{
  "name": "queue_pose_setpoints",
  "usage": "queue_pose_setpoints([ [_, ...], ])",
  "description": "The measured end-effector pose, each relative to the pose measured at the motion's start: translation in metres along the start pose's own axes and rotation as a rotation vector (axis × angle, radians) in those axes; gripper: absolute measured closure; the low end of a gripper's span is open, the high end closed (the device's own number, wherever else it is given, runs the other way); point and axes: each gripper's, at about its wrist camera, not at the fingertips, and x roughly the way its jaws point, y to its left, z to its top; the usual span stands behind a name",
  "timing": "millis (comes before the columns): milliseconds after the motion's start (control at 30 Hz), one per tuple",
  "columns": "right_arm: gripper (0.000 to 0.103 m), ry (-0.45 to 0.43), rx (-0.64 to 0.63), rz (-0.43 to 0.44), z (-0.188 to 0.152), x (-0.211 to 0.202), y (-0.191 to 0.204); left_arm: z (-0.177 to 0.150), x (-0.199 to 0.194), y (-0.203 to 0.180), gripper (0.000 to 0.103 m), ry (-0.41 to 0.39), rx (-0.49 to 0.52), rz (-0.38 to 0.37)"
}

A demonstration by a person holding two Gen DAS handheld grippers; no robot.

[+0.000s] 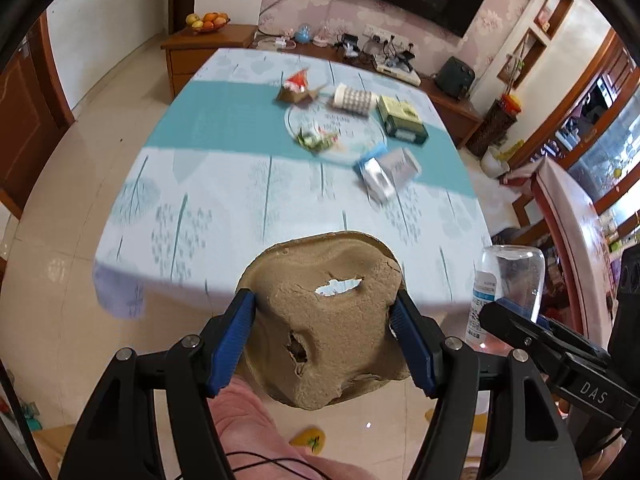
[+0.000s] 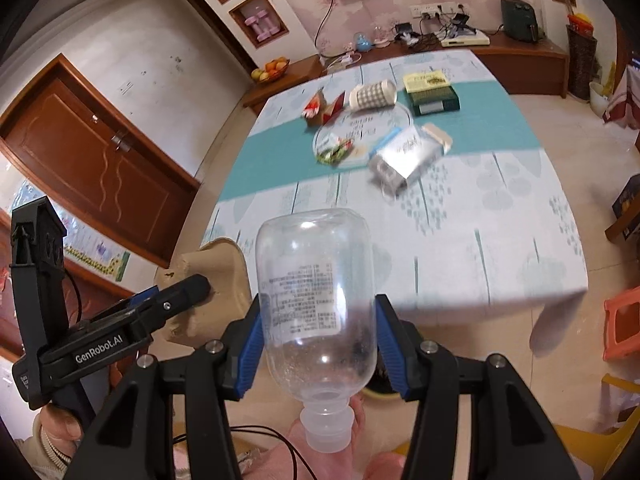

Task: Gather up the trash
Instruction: 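Carry the egg-carton piece and plastic bottle with both tools down to the bin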

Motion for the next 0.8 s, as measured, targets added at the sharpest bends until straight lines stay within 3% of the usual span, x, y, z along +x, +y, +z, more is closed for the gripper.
queue_pose_setpoints([
  [200,0.051,0.071,0.080,0.030,-0.042,0.010,-0.016,-0.034,-0.006,-0.007,0.035,0.050,0.046,0.019],
  [400,0.051,0.154,0.180,0.031,-0.074,0.040,-0.040,-0.062,0.022,-0.004,0.035,0.133,0.068,0.021],
  [600,0.051,0.233,0.290,0.003,-0.107,0.095,-0.071,-0.094,0.084,0.005,0.035,0.239,0.106,0.019],
  [800,0.051,0.289,0.440,-0.039,-0.144,0.177,-0.117,-0.129,0.170,0.025,0.035,0.320,0.146,0.030],
])
